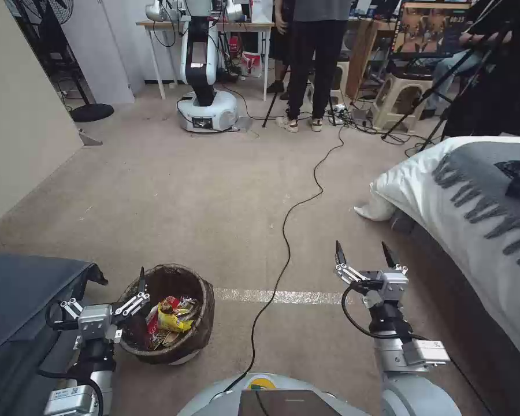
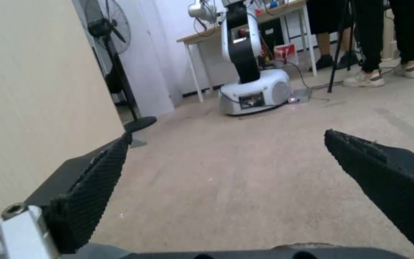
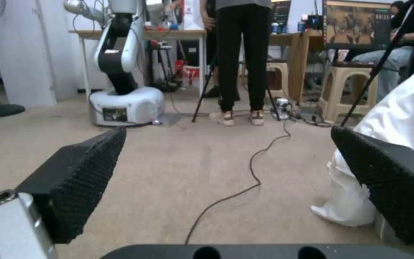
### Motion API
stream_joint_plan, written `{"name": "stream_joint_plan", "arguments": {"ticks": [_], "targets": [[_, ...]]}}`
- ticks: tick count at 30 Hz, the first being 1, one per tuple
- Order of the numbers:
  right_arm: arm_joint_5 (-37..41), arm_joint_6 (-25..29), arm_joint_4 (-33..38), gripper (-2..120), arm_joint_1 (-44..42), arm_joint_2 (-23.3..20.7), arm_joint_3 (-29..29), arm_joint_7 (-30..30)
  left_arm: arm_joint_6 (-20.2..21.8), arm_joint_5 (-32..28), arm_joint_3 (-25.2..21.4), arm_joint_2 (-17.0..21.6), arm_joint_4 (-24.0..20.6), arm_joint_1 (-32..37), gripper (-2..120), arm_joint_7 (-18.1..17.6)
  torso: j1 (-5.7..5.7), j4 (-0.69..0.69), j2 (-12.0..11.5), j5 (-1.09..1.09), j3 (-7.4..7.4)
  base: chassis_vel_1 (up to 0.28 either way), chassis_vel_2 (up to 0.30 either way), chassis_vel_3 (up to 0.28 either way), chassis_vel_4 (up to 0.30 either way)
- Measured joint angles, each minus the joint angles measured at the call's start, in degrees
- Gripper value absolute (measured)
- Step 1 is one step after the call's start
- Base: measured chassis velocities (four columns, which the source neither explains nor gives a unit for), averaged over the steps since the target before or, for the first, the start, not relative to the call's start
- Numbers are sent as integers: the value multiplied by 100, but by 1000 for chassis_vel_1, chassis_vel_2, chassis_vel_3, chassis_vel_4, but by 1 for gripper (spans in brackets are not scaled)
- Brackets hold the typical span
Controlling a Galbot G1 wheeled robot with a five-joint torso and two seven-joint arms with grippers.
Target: Pick up the trash bin, then pick up the garbage from the floor and place it into the trash bin.
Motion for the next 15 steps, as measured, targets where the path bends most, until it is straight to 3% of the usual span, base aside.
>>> {"name": "stream_joint_plan", "arguments": {"ticks": [15], "targets": [[0, -6, 0, 100, 9, -2, 6, -2, 33, -15, -4, 0, 3, -15, 100, -5, 0, 0, 0, 0, 0, 0, 0, 0, 0]]}}
